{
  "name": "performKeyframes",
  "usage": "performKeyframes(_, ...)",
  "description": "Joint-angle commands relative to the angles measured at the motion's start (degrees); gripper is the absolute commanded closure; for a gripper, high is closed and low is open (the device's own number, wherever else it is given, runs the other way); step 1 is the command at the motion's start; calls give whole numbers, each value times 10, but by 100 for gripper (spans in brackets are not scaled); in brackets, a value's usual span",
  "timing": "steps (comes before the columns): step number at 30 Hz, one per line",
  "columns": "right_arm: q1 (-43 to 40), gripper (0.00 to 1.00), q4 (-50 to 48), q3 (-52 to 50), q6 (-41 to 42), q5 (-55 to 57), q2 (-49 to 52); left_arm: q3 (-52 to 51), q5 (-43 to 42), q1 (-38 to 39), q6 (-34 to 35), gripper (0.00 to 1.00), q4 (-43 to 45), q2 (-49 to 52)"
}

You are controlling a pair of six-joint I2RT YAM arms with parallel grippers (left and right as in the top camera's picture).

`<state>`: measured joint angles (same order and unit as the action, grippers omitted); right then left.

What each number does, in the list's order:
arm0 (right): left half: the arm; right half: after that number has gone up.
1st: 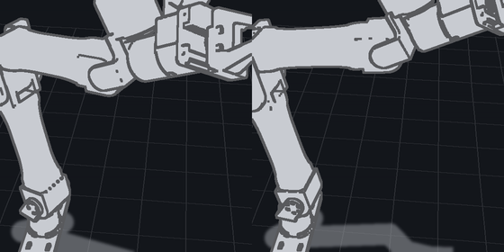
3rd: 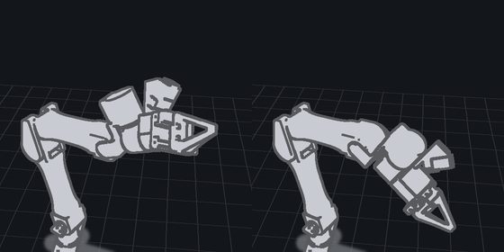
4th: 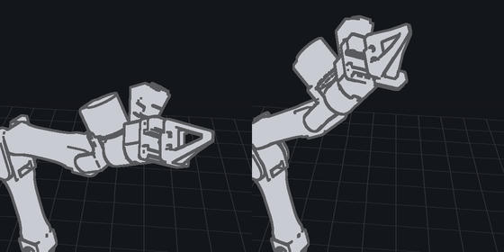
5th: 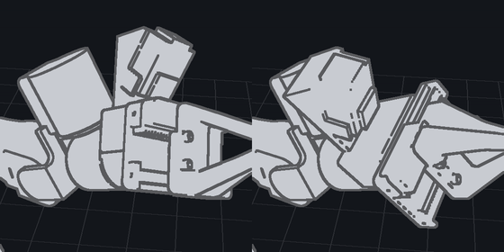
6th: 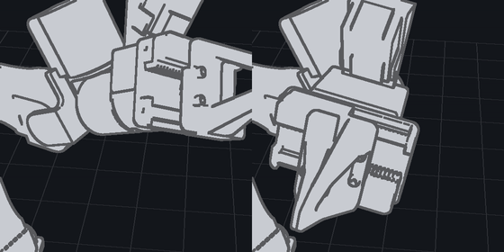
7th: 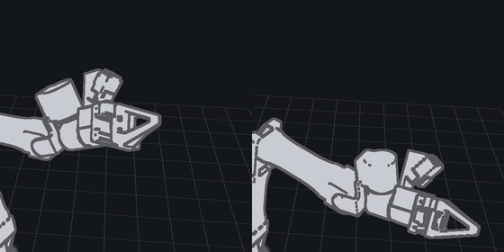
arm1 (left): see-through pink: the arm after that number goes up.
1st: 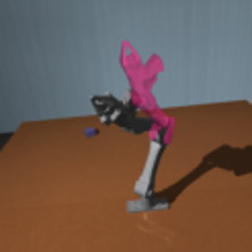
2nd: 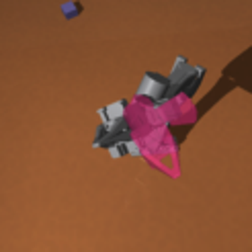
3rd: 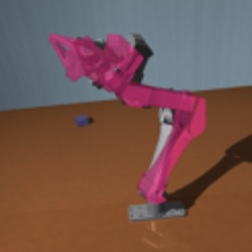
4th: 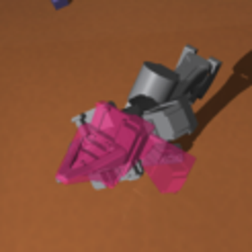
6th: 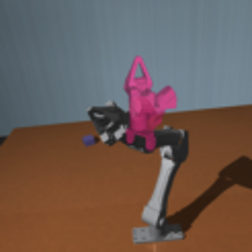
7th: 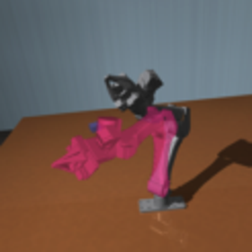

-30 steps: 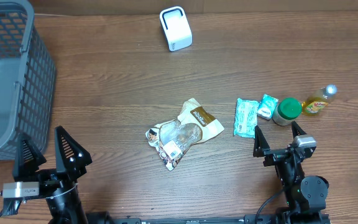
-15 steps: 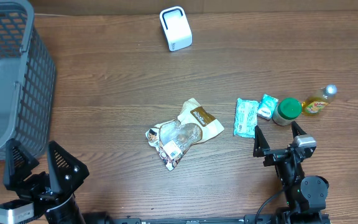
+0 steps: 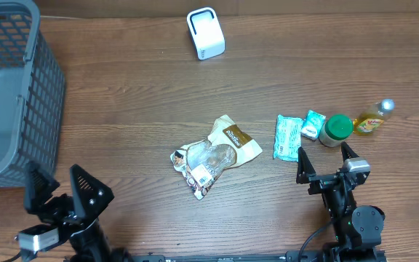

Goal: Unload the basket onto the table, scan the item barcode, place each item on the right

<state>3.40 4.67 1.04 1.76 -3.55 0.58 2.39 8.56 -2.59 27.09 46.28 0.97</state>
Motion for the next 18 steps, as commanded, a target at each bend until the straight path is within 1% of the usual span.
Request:
performKeyframes(1,-3,0,-2,-6,4,7,-4,-21,-7,4,4,1,-6,-8)
performKeyframes(4,-3,0,-2,-6,4,7,-4,-21,-6,4,3,0,-45,-8)
performKeyframes(7,-3,0,-2,-6,4,7,-4,-21,-3,4,3,0,-106,-8)
performKeyframes(15,-3,0,-2,-6,4,7,-4,-21,13,4,3,0,-330,-8)
performKeyframes(18,-3,0,-2,-6,4,7,-4,-21,37,4,1,1,-400,-8)
